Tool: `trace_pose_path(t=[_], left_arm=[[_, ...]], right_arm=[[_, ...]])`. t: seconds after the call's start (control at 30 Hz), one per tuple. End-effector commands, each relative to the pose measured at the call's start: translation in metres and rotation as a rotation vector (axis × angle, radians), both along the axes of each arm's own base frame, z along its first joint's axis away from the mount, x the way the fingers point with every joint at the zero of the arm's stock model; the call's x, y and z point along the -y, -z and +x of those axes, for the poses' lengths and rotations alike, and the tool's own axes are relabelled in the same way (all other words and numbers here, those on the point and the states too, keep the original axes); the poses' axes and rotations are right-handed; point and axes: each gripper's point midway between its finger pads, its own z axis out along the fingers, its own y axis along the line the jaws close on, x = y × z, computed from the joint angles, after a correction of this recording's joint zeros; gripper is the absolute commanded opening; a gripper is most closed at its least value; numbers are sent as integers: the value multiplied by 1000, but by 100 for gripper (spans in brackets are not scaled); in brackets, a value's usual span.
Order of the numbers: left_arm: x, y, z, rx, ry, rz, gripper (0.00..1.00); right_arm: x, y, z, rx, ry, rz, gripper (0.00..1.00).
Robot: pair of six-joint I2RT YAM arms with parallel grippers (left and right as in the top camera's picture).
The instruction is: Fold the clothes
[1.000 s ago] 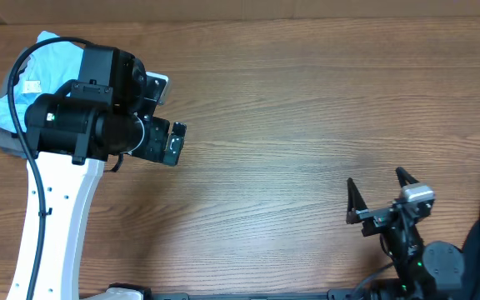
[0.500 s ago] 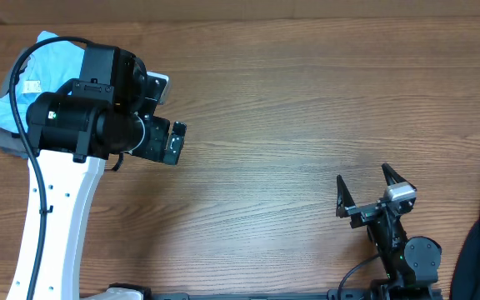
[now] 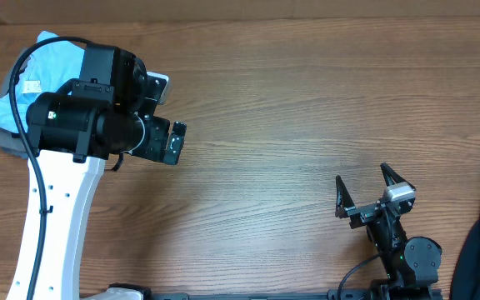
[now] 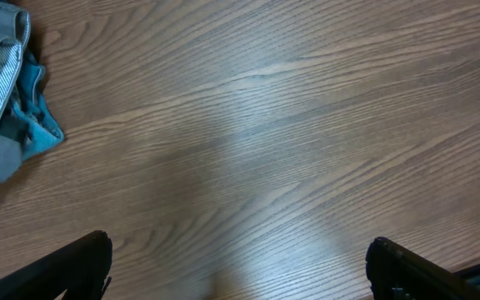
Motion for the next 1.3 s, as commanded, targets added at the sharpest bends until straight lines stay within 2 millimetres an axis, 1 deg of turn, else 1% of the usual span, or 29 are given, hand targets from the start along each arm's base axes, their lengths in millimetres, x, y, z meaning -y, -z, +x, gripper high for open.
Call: trace_pose_path(t=[0.0,0.17,0.2,0.23,0.3,0.4,0.47,0.57,0.67,0.8,0.87,1.0,1.17,1.27], left_arm=[[0,1,0,-2,-7,4,100],[-1,1,-1,-4,-9,12,100],[-1,0,-3,0,-7,11,100],[-1,-4,1,30,-1,12,100],[8,-17,11,114,18,-34,100],[26,-45,31,314,63,-119,100],[37,-62,38,461,95,-165,100],[43,-72,37,613,122,-209,100],[40,-71,25,752,127,-231,100],[32,-52,-2,889,124,-248,100],[26,-32,-20,940,118,-250,100],[16,4,-46,996,107,-252,100],[11,46,-64,1025,98,-248,100],[9,63,-69,1038,96,-250,100]], right_arm=[[1,1,0,10,3,-3,100],[1,1,0,10,3,-3,100],[1,1,0,10,3,-3,100],[1,1,0,10,3,-3,100],[1,1,0,10,3,-2,100],[1,1,0,10,3,-3,100],[1,1,0,10,3,-2,100],[1,1,0,10,3,-3,100],[1,1,0,10,3,-3,100],[1,1,0,10,3,-3,100],[1,1,0,10,3,-3,100],[1,1,0,10,3,-3,100],[1,1,0,10,3,-3,100],[1,1,0,10,3,-3,100]])
